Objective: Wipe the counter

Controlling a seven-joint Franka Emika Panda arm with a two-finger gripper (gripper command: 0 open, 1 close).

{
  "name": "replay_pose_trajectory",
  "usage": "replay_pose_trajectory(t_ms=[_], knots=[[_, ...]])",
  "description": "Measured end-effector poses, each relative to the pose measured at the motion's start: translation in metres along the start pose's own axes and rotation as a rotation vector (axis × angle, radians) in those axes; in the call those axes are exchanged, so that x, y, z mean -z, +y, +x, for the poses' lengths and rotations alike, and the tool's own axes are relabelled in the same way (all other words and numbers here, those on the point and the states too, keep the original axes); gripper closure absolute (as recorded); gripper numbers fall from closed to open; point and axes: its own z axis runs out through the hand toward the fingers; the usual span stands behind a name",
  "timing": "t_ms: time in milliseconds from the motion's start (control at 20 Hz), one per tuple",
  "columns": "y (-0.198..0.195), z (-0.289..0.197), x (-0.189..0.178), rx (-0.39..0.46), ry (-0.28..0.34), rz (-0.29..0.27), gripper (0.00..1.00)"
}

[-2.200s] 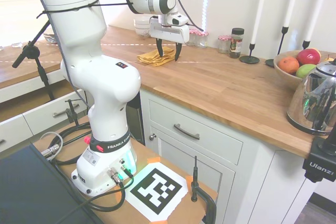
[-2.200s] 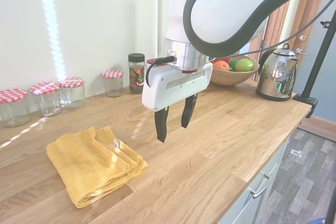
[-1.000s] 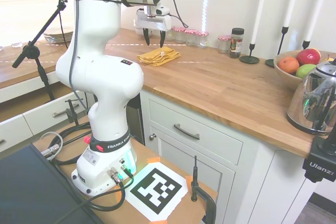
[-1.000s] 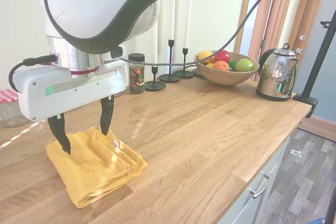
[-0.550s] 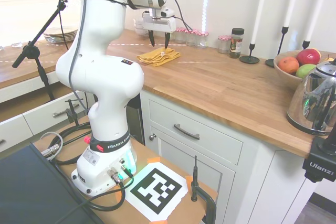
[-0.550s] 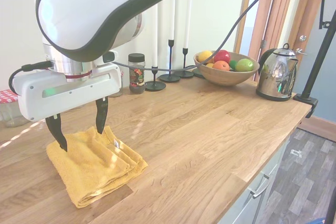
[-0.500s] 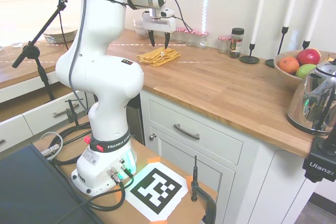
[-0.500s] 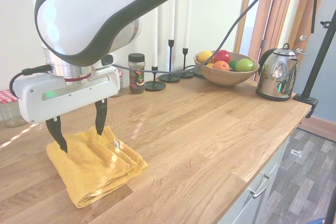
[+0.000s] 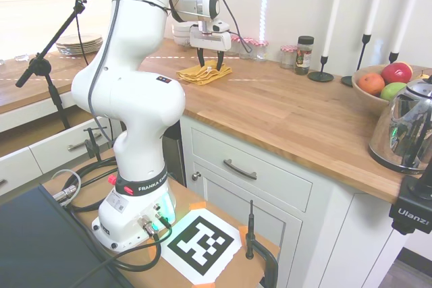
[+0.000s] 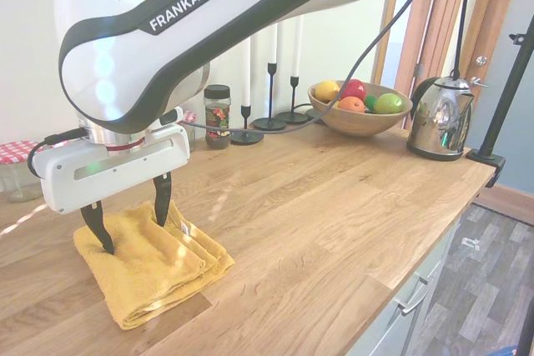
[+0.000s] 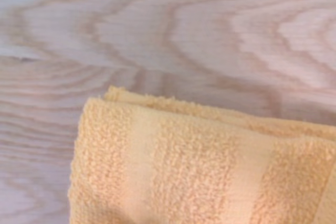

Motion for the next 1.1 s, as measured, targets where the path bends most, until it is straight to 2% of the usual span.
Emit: replay_pose_trajectory(t_ms=[50,100,1100], knots=[[-0.0002,-0.0002,-0.0003,0.0,0.001,-0.001,0.0],[-0.0003,-0.0004,-0.0006,0.001,0.001,-0.001,1.0],[-0.0033,-0.004,-0.0023,0.011,0.005,0.015,1.0]])
